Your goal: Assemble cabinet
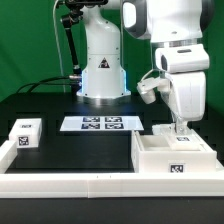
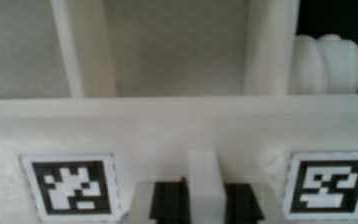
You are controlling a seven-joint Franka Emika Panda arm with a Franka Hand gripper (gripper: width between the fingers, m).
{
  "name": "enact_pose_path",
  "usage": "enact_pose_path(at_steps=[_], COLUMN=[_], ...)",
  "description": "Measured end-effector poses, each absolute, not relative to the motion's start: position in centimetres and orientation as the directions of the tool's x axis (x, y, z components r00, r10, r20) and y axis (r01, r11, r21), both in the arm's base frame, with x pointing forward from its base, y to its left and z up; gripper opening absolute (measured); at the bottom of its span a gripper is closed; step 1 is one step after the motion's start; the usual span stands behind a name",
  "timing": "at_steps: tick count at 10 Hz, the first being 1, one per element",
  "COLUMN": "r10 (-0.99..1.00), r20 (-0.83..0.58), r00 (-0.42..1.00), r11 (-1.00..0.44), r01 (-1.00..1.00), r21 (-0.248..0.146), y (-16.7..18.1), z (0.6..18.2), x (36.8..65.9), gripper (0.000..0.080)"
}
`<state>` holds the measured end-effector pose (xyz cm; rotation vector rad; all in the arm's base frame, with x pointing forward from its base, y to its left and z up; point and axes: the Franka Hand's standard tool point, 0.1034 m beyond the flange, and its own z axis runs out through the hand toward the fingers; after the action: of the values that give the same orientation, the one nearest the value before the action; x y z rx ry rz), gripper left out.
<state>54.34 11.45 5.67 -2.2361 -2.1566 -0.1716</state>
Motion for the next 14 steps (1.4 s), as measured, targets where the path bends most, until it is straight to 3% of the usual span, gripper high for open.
enact_pose_path(at_steps=[6,9,13,14], r10=[0.994,0.994,0.994,0.994], r20=[0.103,0.098,0.098,0.098], r00=[0.038,0.039,0.041,0.041], r11=[-0.043,-0.041,-0.043,-0.043], r01=[0.998,0.999,0.999,0.999], r21=[0.043,0.021,0.02,0.02], y=[11.3,11.3,11.3,11.3], z=[5.7,5.7,5.6,5.6], x=[57.7,58.2,58.1,58.1], gripper=[0.0071,0.0071,0.0071,0.0242])
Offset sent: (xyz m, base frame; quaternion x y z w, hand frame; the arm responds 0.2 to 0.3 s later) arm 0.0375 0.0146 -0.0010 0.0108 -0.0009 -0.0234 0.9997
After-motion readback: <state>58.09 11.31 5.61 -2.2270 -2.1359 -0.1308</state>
